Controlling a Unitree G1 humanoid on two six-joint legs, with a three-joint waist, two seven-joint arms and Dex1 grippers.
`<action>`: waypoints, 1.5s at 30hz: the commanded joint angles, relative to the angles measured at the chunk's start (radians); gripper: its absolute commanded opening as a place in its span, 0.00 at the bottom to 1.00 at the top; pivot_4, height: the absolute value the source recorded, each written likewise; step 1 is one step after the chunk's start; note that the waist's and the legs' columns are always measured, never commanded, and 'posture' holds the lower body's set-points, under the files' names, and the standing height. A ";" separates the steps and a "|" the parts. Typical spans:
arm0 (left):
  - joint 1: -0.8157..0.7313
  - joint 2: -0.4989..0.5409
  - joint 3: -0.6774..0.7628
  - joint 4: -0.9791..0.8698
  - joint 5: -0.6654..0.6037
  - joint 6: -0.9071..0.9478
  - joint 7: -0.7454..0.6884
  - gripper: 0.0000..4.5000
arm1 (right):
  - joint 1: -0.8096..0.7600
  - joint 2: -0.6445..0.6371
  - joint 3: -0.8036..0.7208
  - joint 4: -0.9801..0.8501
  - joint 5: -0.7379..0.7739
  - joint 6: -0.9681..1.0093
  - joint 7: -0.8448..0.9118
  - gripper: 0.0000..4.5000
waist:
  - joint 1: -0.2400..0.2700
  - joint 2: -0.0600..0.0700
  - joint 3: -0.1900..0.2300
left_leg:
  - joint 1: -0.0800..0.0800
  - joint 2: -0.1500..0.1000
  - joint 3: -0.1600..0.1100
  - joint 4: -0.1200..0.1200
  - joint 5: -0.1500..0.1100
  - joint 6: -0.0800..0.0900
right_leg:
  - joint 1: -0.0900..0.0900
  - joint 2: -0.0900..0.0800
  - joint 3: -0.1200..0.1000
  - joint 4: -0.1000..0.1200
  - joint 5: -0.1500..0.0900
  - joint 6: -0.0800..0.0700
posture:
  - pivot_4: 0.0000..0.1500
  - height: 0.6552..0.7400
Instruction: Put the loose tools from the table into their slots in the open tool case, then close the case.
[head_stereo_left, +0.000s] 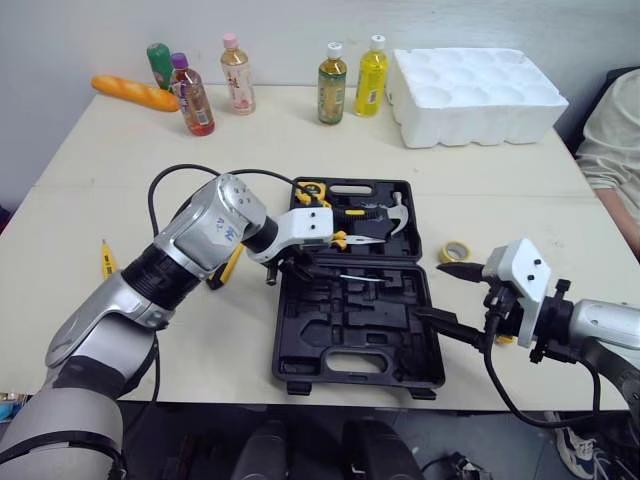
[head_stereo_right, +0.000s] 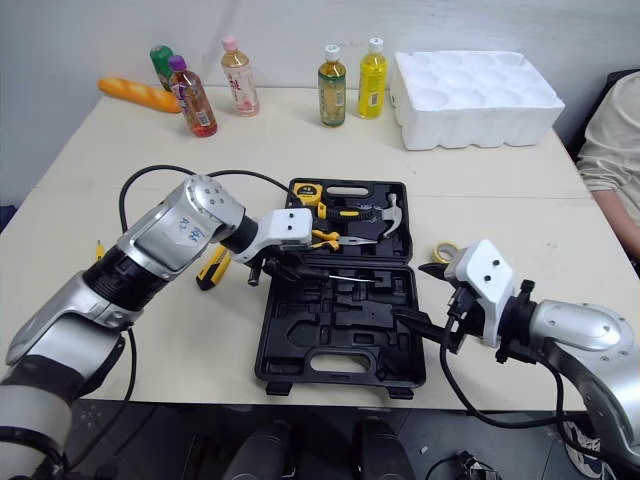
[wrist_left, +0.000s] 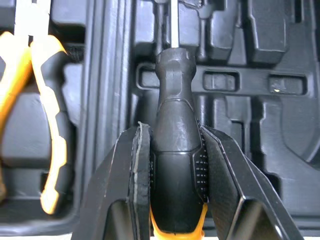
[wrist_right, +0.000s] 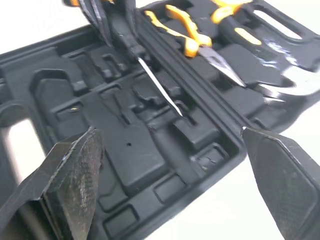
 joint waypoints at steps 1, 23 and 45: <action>-0.020 -0.020 0.010 0.004 0.021 -0.026 -0.034 0.23 | 0.020 0.008 -0.027 -0.051 0.020 -0.004 -0.017 1.00 | 0.000 0.000 0.000 | 0.000 0.000 0.000 0.000 0.000 0.000 | 0.000 0.000 0.000 0.000 0.000 0.000 | 1.00 1.00; 0.140 -0.141 0.329 0.122 -0.165 -0.389 -0.082 0.55 | -0.003 0.004 -0.002 -0.034 0.051 -0.013 -0.027 1.00 | 0.000 0.000 0.000 | 0.001 0.000 0.000 0.002 0.000 0.000 | 0.000 0.000 0.000 0.001 0.000 0.001 | 1.00 1.00; 0.303 -0.218 0.384 0.384 -0.054 -0.661 0.033 0.01 | -0.046 0.006 0.010 -0.028 0.125 0.017 -0.040 1.00 | -0.002 0.000 0.000 | 0.001 0.000 0.001 0.004 0.000 0.000 | 0.000 0.000 0.000 0.005 0.001 0.001 | 1.00 1.00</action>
